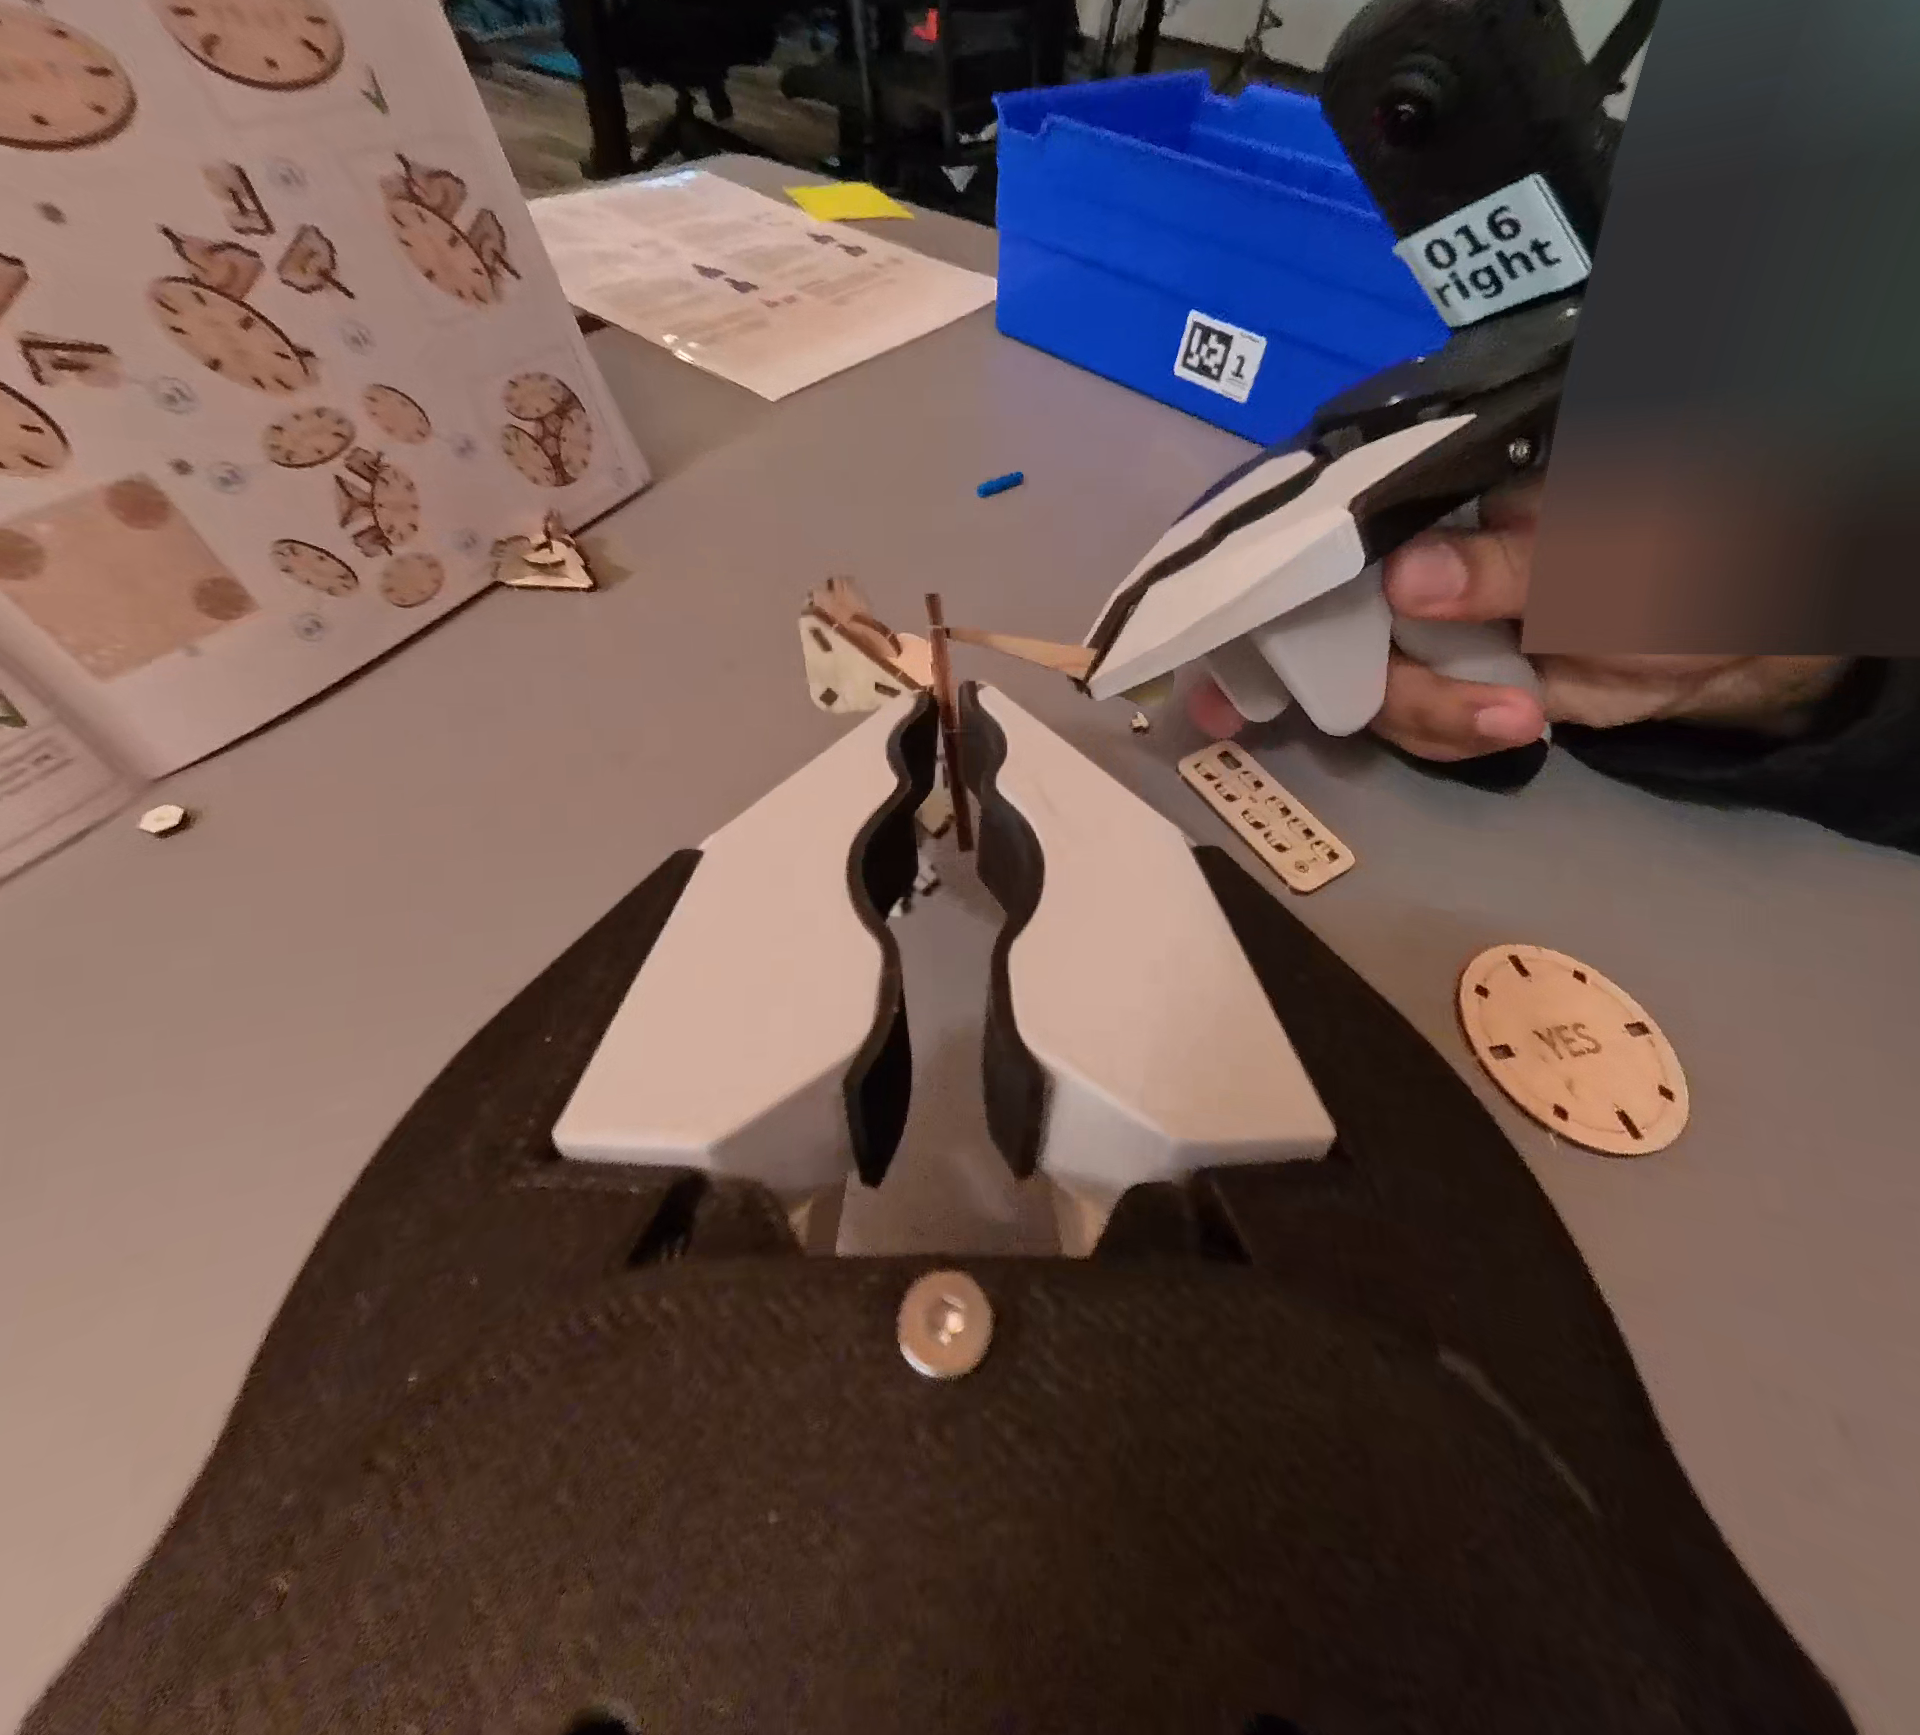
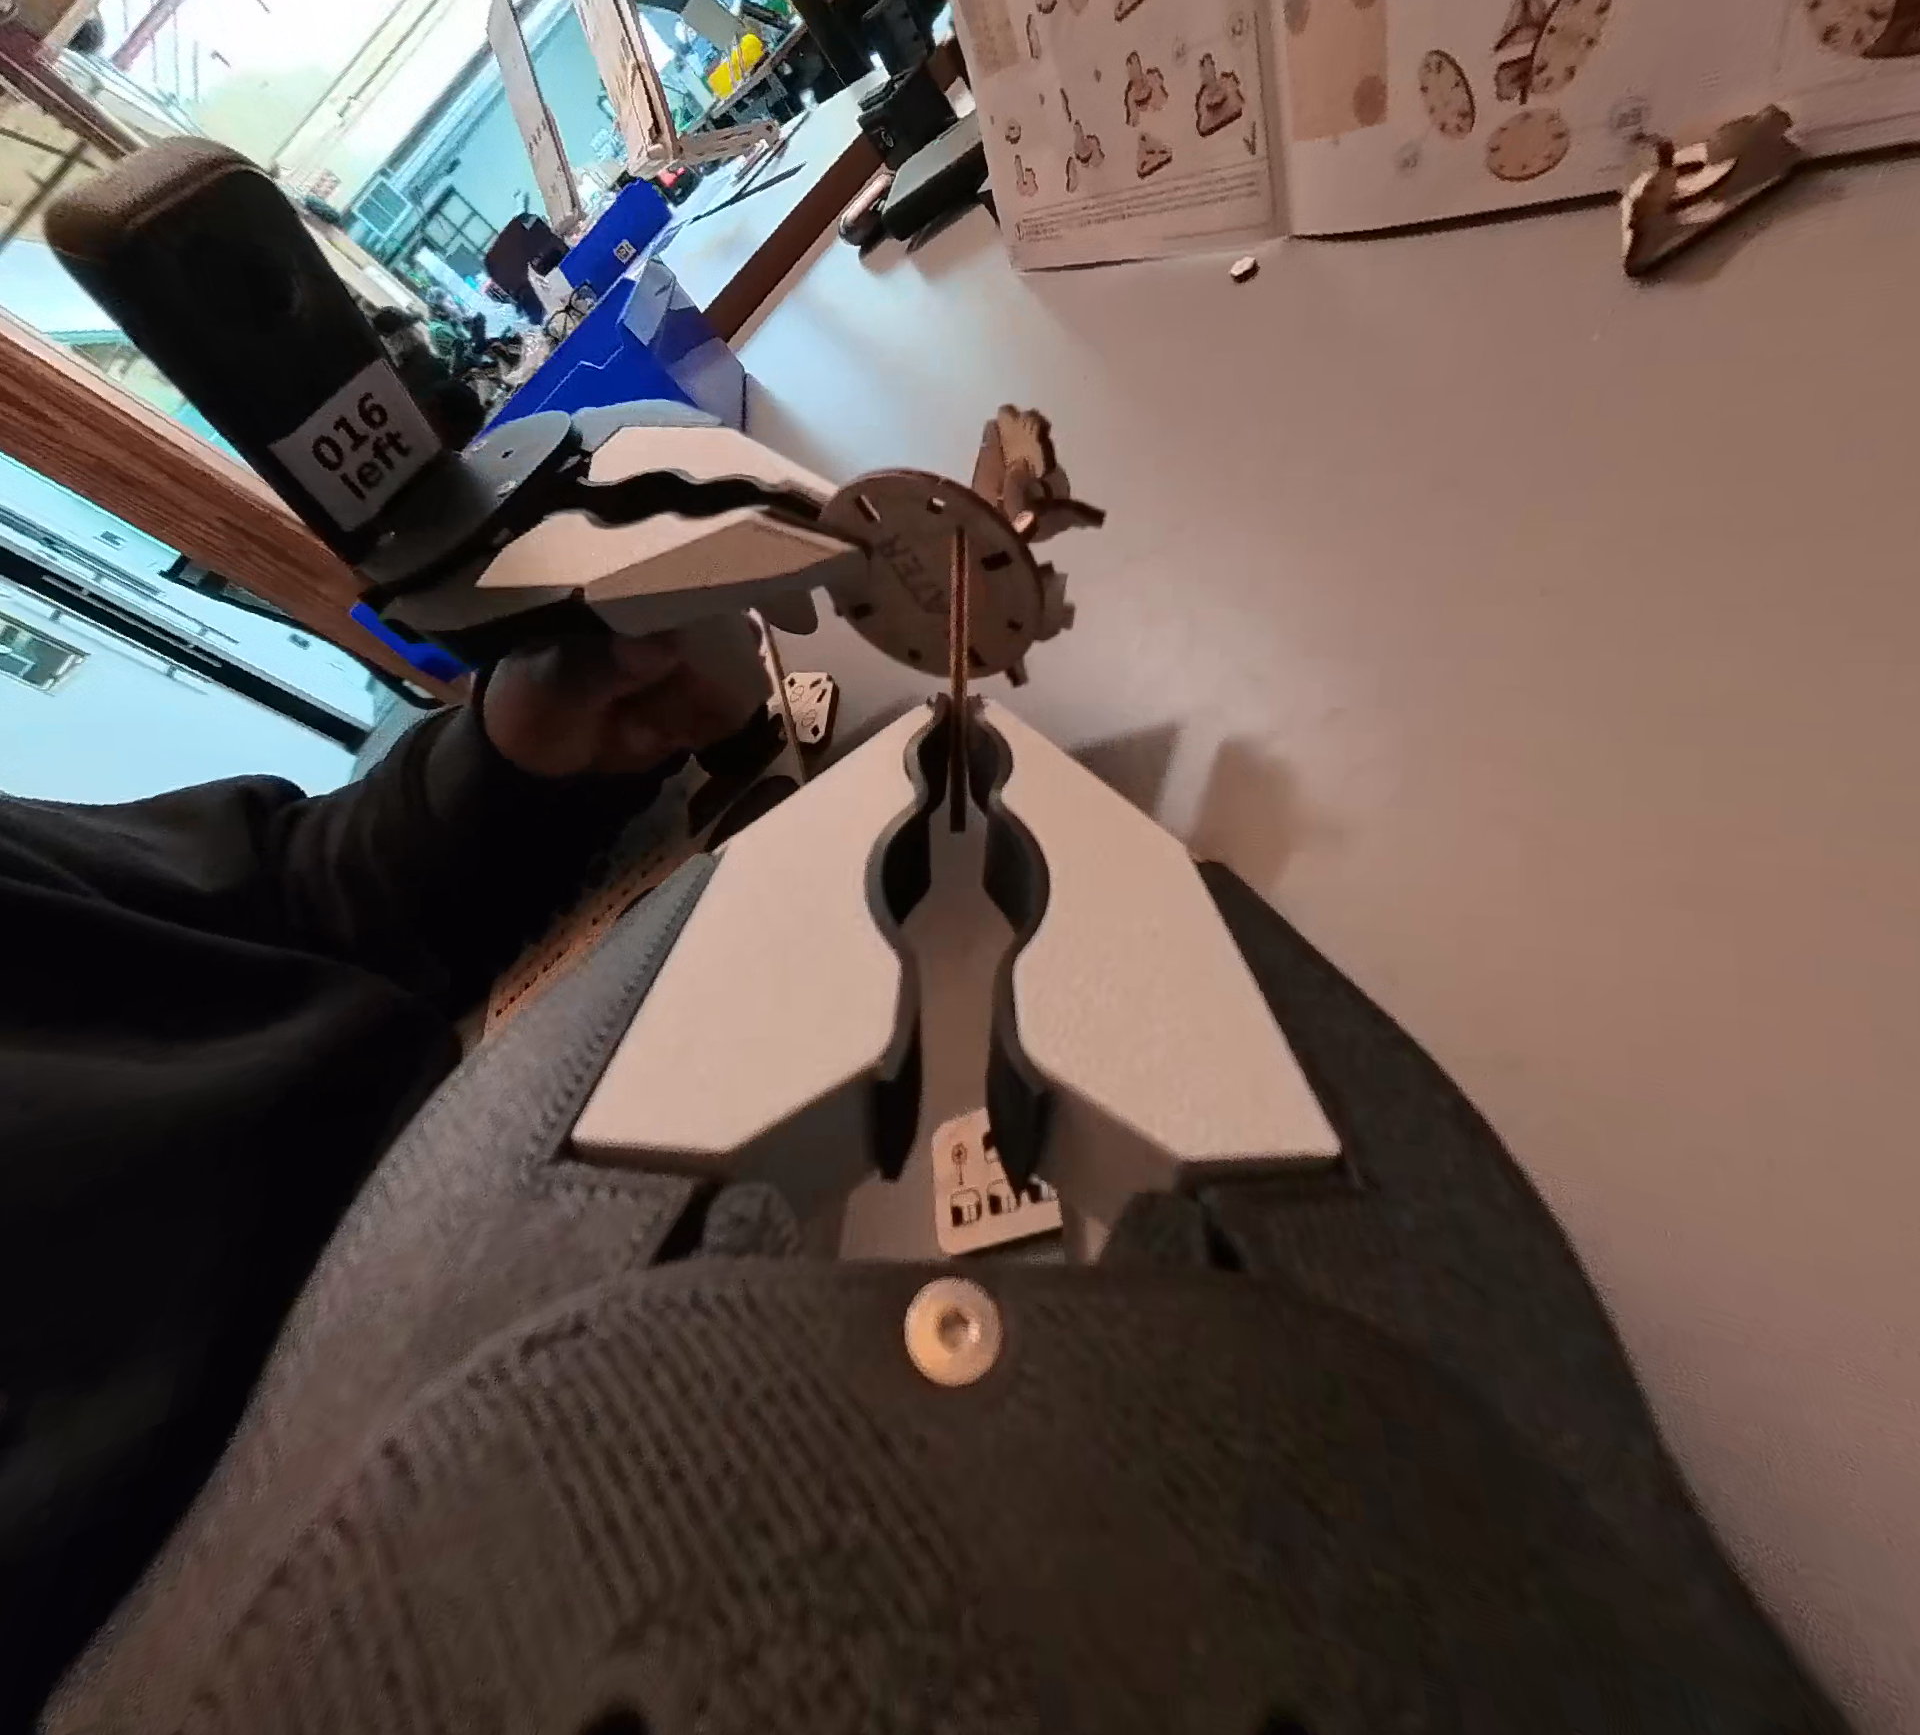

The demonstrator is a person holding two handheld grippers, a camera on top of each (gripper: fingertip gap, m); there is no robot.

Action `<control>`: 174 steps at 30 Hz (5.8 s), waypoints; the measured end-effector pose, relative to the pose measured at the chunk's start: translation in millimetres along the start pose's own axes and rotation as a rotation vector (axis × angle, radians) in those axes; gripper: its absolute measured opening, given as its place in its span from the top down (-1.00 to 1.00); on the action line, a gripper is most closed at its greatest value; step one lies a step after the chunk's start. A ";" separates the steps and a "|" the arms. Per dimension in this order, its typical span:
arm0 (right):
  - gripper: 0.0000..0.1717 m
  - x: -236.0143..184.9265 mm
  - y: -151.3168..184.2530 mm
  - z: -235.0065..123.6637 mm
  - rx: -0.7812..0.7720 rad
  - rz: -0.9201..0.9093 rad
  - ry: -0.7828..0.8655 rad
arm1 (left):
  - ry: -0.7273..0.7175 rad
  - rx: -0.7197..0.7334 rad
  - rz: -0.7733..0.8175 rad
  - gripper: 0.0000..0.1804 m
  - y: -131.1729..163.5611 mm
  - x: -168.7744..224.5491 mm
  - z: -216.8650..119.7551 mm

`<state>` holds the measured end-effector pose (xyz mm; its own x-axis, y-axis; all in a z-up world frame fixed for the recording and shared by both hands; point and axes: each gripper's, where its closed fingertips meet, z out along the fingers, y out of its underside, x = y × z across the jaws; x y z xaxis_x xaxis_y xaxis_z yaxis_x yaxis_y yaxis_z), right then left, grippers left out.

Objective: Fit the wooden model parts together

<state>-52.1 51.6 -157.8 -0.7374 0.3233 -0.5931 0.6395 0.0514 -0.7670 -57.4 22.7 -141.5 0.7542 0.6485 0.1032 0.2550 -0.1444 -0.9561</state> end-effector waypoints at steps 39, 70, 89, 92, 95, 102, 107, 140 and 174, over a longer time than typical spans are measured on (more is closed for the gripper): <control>1.00 6.9 22.4 0.7 -0.170 -0.187 0.105 | 0.018 -0.208 0.007 1.00 25.2 3.0 9.8; 1.00 0.2 18.8 1.2 -0.112 0.124 -0.073 | -0.081 -0.180 0.173 1.00 22.7 1.5 11.3; 1.00 -30.3 -2.6 -6.6 0.007 -0.075 -0.194 | 0.428 0.069 -0.610 0.99 -11.8 30.5 -1.1; 1.00 -27.1 -1.2 -7.3 -0.005 0.002 -0.226 | 0.460 0.075 -0.628 0.91 -12.8 33.8 -1.0; 1.00 -27.6 4.1 -4.6 -0.035 -0.036 -0.209 | 0.468 0.072 -0.631 0.89 -12.0 35.5 -0.3; 1.00 -30.9 13.8 -0.4 -0.092 -0.162 -0.155 | 0.467 0.038 -0.627 0.93 -5.5 39.0 2.6; 1.00 -32.4 19.0 0.4 -0.124 -0.179 -0.158 | 0.463 0.000 -0.596 0.90 -0.3 44.0 5.4; 0.69 -52.8 -8.3 -8.8 0.135 -1.030 0.223 | 0.579 0.290 -1.100 0.96 -30.3 25.8 -3.8; 0.93 -48.5 -14.1 -20.9 0.130 -0.997 0.163 | 0.653 0.185 -1.022 0.96 -23.9 47.6 0.2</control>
<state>-20.8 54.9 -113.1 -0.8768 0.3146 0.3637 -0.2857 0.2675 -0.9202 -27.7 57.1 -113.8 0.4324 -0.1024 0.8958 0.8576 0.3537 -0.3735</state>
